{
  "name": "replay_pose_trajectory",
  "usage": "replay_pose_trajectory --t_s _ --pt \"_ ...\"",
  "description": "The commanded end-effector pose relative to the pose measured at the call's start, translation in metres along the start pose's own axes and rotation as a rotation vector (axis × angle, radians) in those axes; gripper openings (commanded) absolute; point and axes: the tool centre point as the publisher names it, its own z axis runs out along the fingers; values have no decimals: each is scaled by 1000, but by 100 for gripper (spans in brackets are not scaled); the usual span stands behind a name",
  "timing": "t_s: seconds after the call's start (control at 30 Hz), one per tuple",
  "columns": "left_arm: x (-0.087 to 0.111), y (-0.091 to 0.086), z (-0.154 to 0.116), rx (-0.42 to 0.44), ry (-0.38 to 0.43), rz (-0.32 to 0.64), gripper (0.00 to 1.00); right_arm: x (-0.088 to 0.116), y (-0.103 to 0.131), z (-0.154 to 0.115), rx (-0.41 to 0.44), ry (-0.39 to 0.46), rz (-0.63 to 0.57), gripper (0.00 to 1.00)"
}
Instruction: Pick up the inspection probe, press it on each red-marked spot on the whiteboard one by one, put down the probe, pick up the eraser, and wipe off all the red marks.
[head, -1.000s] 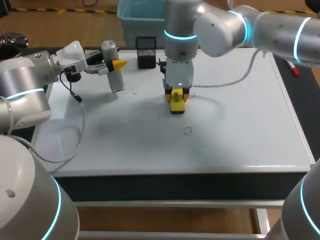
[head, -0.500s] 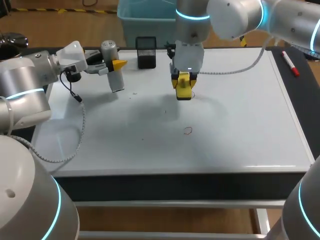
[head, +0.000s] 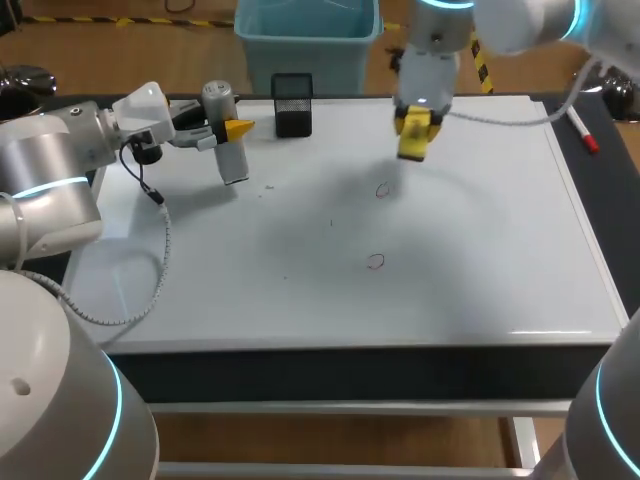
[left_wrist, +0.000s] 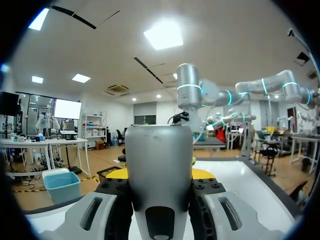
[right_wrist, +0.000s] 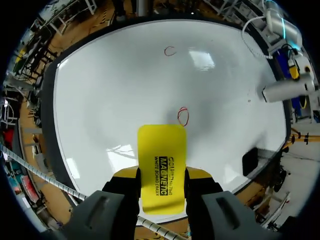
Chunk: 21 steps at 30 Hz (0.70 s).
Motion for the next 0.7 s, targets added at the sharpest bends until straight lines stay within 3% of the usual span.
replay_pose_trajectory --t_s 0.03,0.33,0.7 --pt "1 -1 0 -1 -3 1 0 35 -28 -6 -1 -1 48 0" --pt "1 -1 0 -1 -3 1 0 102 -75 -6 24 22 218 0" --pt "1 -1 0 -1 -3 1 0 176 -99 1 21 50 366 0"
